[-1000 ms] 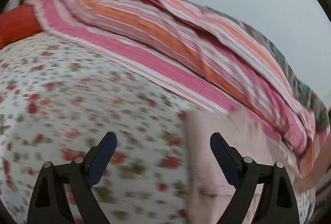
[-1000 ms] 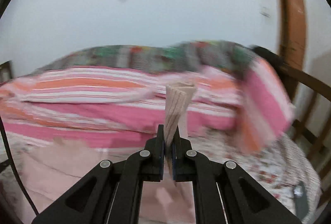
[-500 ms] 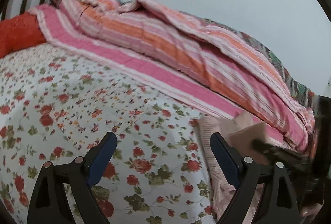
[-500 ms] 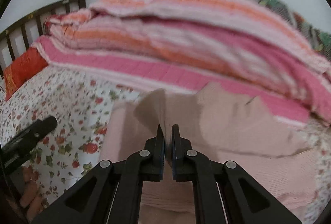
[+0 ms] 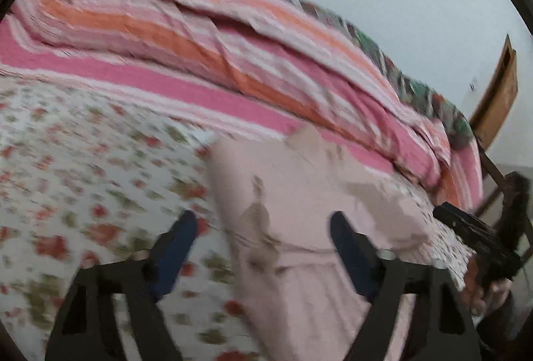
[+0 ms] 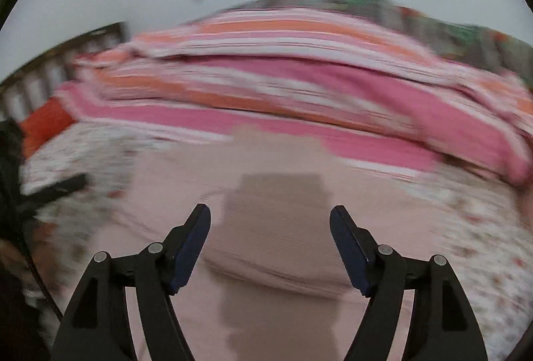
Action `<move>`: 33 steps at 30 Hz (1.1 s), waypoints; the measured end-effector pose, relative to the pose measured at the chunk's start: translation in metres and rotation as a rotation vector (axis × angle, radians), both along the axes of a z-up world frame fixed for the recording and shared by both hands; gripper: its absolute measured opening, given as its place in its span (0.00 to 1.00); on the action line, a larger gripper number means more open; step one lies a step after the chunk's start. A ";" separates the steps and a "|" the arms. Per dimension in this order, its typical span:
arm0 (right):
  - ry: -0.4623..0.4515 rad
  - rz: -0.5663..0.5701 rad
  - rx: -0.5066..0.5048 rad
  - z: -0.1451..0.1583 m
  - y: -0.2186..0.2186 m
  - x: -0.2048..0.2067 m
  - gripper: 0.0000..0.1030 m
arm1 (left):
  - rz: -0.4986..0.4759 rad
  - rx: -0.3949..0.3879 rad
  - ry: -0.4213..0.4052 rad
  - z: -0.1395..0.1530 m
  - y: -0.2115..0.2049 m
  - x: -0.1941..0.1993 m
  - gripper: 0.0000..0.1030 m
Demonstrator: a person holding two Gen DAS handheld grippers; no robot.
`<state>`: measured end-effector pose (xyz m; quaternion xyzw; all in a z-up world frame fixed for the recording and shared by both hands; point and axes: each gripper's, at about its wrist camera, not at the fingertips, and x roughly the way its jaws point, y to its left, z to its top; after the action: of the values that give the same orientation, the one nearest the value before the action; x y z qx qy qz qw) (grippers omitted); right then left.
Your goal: Fold small clothes
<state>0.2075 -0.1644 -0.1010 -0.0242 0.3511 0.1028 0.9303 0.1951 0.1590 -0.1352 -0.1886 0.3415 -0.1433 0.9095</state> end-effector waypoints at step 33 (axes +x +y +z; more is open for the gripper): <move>0.064 -0.212 0.083 -0.035 -0.101 0.031 0.71 | 0.130 0.085 0.110 -0.009 -0.024 0.022 0.06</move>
<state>0.2382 -0.2652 -0.1361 0.0548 0.3769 0.0192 0.9244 0.2171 0.1351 -0.1444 -0.1793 0.3836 -0.0588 0.9040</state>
